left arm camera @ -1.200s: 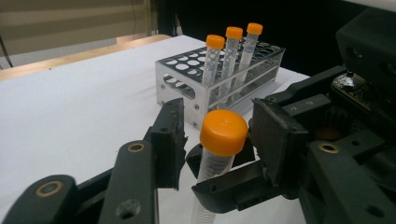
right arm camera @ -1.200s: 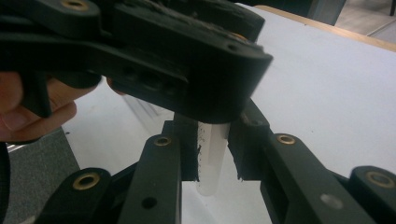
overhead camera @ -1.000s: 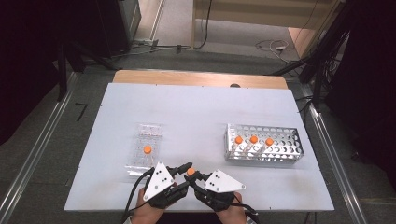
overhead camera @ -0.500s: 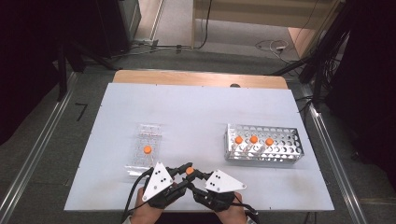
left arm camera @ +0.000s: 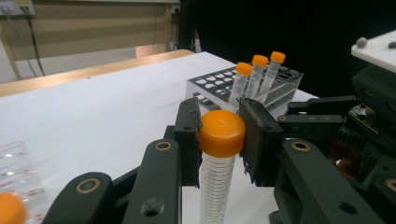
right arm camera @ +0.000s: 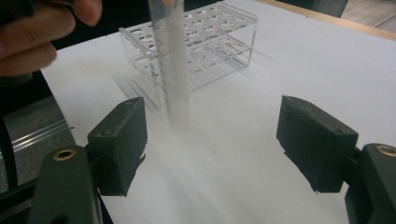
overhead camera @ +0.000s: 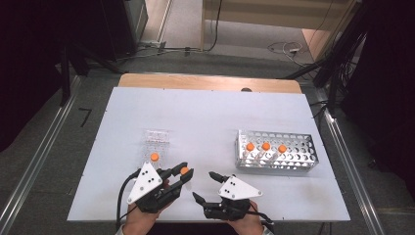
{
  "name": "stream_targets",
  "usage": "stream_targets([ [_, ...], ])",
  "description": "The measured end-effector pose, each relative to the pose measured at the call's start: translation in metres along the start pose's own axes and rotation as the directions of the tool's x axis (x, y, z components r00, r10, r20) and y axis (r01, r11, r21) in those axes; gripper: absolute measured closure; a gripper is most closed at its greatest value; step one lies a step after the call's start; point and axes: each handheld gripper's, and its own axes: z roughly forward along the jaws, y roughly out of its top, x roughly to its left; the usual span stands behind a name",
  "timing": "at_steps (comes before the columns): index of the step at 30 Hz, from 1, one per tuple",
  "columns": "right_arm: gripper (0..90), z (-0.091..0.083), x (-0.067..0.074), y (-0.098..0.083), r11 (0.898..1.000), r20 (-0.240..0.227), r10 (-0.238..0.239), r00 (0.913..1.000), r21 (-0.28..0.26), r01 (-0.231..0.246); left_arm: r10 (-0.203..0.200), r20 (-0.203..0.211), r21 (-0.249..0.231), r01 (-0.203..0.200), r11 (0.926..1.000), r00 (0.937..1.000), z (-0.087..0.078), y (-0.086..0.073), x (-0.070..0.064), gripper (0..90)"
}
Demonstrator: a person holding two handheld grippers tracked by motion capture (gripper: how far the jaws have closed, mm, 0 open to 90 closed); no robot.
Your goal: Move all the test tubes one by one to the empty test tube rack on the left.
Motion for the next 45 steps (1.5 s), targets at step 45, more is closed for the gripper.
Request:
stream_targets([
  [45, 22.3, -0.009, -0.012, -0.003, 1.0, 0.042, 0.03, 0.9987, -0.001, -0.03, -0.08, -0.2, -0.051, 0.072, 0.9961, 0.9765, -0.051, 0.018, 0.067, 69.7],
])
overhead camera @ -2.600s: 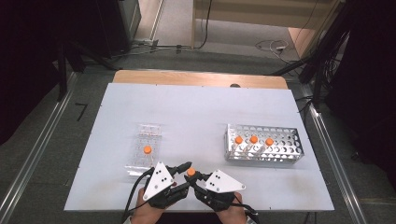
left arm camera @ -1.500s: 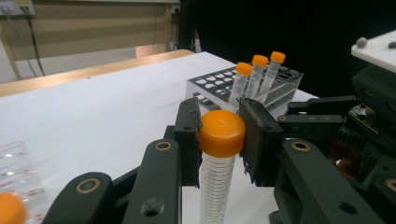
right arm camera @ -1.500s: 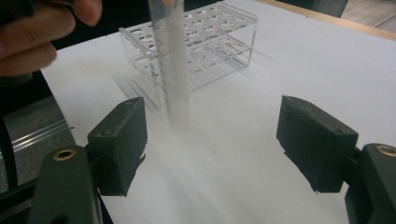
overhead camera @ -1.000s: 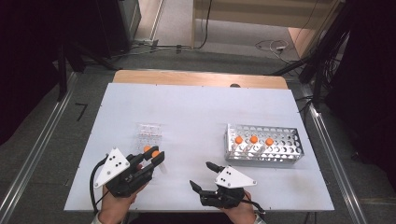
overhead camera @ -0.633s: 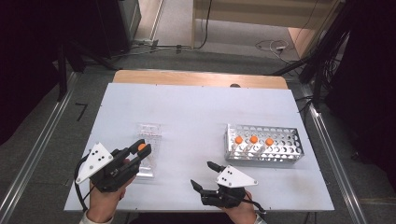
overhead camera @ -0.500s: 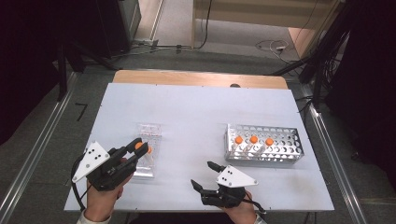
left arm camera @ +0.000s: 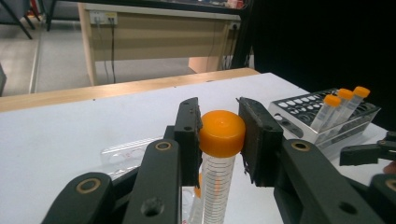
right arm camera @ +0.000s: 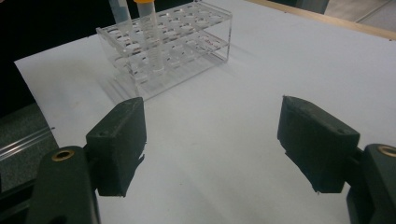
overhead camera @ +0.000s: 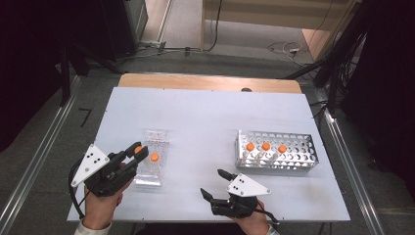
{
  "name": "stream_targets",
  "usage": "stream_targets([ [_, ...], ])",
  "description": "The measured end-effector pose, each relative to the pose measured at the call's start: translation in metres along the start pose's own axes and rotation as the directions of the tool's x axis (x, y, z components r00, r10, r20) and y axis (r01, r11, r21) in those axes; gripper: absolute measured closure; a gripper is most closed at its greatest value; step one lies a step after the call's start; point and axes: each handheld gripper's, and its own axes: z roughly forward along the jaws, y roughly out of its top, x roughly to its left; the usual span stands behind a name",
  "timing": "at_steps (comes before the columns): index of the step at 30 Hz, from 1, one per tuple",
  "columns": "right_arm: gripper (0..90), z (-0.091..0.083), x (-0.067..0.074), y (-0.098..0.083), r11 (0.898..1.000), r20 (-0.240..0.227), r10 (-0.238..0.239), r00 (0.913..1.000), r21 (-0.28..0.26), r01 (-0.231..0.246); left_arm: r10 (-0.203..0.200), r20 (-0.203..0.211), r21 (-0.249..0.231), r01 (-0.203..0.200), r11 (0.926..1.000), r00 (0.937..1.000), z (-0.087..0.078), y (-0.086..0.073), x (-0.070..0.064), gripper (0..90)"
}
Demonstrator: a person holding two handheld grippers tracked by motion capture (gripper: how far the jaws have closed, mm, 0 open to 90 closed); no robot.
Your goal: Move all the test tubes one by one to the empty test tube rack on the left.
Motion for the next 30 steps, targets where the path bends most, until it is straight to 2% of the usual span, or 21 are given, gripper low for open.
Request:
stream_targets([
  [16, 22.4, 0.001, 0.001, 0.0, 1.0, -0.002, 0.002, 1.0, 0.002, -0.002, 0.037, -0.071, -0.004, -0.038, 0.9993, 0.9968, 0.009, -0.003, 0.004, 69.6],
  [30, 22.4, 0.001, 0.001, -0.001, 1.0, -0.002, 0.001, 1.0, 0.003, -0.001, 0.074, -0.104, 0.013, -0.073, 0.9972, 0.9919, 0.017, -0.011, 0.004, 69.6],
])
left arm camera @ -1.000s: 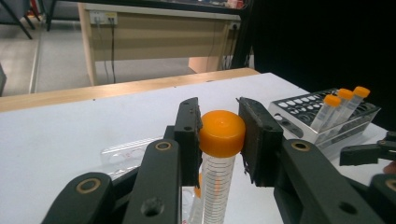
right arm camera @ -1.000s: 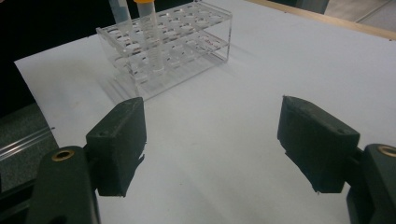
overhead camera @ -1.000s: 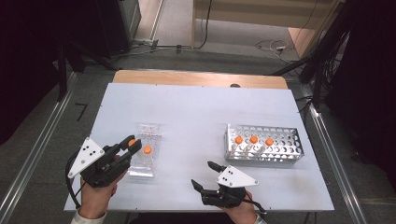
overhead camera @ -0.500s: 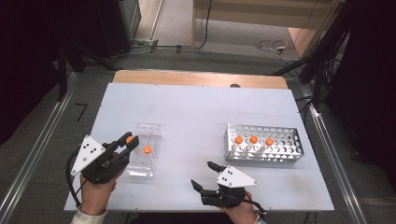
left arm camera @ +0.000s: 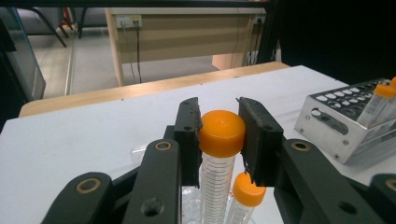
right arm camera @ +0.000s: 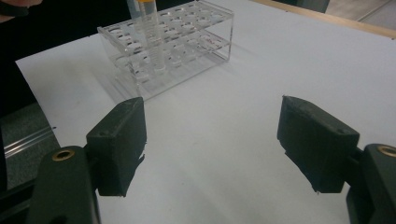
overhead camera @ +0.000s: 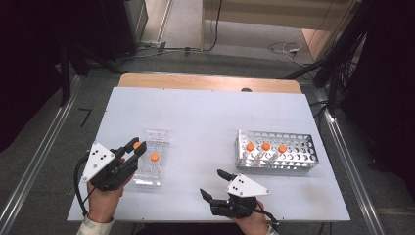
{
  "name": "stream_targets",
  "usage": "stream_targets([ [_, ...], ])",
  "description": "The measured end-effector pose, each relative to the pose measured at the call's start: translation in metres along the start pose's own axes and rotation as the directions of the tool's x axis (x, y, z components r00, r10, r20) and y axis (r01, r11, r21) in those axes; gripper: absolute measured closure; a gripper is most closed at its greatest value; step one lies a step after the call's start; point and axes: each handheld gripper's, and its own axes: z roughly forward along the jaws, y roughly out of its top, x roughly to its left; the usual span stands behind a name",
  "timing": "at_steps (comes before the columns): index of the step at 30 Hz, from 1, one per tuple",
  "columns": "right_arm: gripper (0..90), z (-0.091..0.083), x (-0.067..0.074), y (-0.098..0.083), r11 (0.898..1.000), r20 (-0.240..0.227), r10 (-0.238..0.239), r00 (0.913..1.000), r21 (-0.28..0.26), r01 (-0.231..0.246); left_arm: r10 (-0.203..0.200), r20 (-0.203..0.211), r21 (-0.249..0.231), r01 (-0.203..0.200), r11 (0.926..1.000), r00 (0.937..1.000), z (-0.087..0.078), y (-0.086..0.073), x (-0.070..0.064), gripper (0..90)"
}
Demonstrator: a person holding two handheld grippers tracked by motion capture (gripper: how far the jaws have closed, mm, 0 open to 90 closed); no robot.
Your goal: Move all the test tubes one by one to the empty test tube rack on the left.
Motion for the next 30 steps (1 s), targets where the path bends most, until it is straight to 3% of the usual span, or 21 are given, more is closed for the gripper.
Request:
stream_targets([
  [8, 22.4, 0.0, 0.0, 0.0, 1.0, 0.0, -0.002, 1.0, 0.0, 0.002, 0.042, -0.028, 0.038, -0.041, 0.9984, 0.9987, 0.01, -0.016, -0.01, 69.3],
  [30, 22.5, 0.0, 0.0, -0.001, 1.0, -0.001, -0.001, 1.0, 0.001, 0.001, -0.003, -0.007, 0.047, 0.004, 0.9989, 1.0, 0.01, -0.022, -0.008, 64.2],
])
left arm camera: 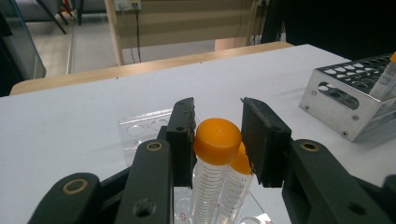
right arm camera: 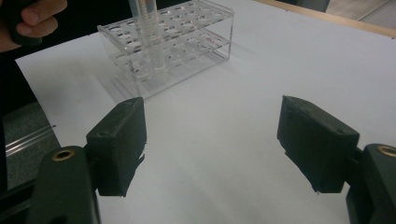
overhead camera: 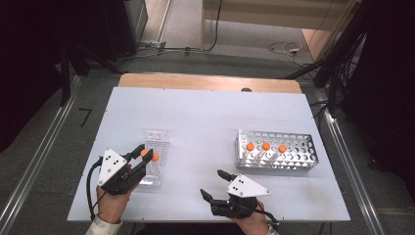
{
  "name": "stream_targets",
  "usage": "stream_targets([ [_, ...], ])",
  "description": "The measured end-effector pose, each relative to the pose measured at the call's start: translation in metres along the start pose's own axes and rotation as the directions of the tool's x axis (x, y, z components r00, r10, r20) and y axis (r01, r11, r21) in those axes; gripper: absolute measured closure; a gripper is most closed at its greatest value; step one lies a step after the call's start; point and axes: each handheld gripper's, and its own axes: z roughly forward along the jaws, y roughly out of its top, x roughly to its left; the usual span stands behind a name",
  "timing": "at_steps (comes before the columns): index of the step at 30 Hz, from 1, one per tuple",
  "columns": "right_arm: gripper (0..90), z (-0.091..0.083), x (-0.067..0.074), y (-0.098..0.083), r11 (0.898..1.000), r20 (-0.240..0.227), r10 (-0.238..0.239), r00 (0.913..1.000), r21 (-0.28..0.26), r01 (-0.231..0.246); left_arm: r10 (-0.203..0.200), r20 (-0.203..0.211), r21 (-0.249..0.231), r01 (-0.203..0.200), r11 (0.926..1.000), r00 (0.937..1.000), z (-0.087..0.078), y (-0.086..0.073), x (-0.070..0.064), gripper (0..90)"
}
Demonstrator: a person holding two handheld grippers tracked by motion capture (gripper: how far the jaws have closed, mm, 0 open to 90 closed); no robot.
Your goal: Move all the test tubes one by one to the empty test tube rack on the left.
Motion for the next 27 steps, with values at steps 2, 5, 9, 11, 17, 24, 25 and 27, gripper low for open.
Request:
stream_targets([
  [2, 22.5, 0.0, 0.0, 0.0, 1.0, -0.001, 0.001, 1.0, 0.001, -0.001, -0.001, 0.001, -0.002, 0.001, 1.0, 1.0, 0.0, 0.0, 0.0, 62.4],
  [5, 22.5, 0.0, 0.0, 0.0, 1.0, -0.002, -0.001, 1.0, 0.0, 0.001, -0.011, 0.004, -0.004, 0.011, 0.9999, 0.9999, -0.001, 0.001, 0.0, 61.2],
  [9, 22.5, 0.0, 0.0, 0.0, 1.0, -0.002, 0.0, 1.0, 0.001, 0.0, -0.014, 0.006, -0.008, 0.014, 0.9999, 0.9999, -0.001, 0.001, 0.0, 60.2],
  [11, 22.5, 0.0, 0.0, 0.0, 1.0, -0.002, 0.001, 1.0, 0.001, -0.001, -0.017, 0.008, -0.01, 0.017, 0.9998, 0.9998, -0.002, 0.001, 0.0, 59.7],
  [17, 22.5, -0.002, -0.002, 0.0, 1.0, 0.008, 0.004, 1.0, -0.004, -0.004, -0.024, 0.002, -0.017, 0.024, 0.9996, 0.9997, -0.003, 0.003, -0.001, 50.6],
  [24, 22.7, -0.011, -0.014, 0.0, 0.999, 0.046, 0.032, 0.9984, -0.018, -0.031, -0.057, -0.009, -0.014, 0.057, 0.9983, 0.9983, -0.004, 0.006, -0.003, 29.7],
  [25, 22.8, -0.013, -0.017, 0.0, 0.999, 0.052, 0.035, 0.998, -0.021, -0.033, -0.061, -0.002, -0.013, 0.061, 0.998, 0.9981, -0.004, 0.006, -0.004, 27.7],
  [27, 22.8, -0.016, -0.021, -0.001, 0.999, 0.067, 0.042, 0.9968, -0.025, -0.04, -0.06, -0.004, -0.014, 0.06, 0.9981, 0.9982, -0.004, 0.007, -0.004, 25.6],
])
